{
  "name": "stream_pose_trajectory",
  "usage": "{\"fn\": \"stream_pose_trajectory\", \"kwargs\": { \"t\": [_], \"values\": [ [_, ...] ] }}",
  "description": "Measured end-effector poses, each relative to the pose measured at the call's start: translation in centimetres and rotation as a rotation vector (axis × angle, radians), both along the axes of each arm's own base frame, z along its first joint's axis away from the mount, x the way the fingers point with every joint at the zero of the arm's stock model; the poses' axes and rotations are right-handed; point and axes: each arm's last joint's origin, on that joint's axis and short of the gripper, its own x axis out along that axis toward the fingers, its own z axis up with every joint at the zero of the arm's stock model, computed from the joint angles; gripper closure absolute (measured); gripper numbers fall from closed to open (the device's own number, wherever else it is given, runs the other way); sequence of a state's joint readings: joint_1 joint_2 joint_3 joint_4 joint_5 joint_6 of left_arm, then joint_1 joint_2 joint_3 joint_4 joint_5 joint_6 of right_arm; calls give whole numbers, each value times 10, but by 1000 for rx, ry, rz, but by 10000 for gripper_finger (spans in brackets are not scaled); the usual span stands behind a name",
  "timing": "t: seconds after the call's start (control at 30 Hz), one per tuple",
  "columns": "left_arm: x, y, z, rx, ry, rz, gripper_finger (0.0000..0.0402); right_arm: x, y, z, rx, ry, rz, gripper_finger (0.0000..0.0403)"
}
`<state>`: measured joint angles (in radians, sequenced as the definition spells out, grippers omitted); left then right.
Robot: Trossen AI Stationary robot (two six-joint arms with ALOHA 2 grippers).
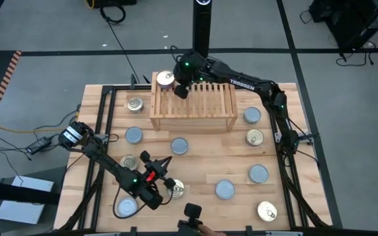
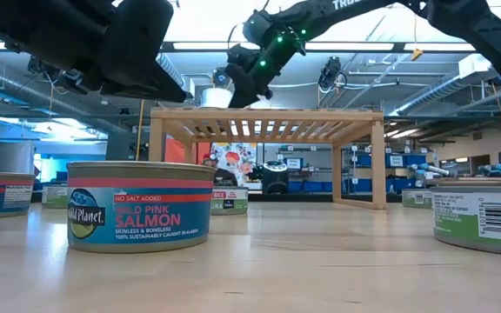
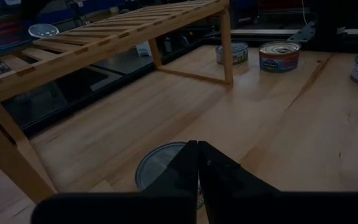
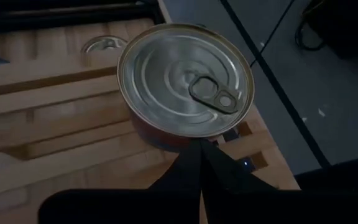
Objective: Stack canned seafood by type on shelf
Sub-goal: Put the blue-pink tuna can on the shelf
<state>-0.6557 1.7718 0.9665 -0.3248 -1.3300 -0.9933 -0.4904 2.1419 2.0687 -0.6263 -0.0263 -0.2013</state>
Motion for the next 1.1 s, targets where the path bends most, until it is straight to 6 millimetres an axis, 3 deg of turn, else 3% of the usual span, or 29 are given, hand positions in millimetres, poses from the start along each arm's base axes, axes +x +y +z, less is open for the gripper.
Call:
{"fn": "stream_pose_trajectory", "kwargs": {
  "t": [0.6,0.83,0.97,1.1],
  "values": [
    [4,-3,2,12,28,-31,383,2,1,8,7,-49,14,396],
    [3,0,14,3,79,-75,383,-22,42,68,5,43,128,396],
    [2,6,34,21,149,-140,383,-37,68,79,47,123,191,398],
    [3,18,60,31,198,-231,383,-42,90,86,26,85,236,400]
  ]
}}
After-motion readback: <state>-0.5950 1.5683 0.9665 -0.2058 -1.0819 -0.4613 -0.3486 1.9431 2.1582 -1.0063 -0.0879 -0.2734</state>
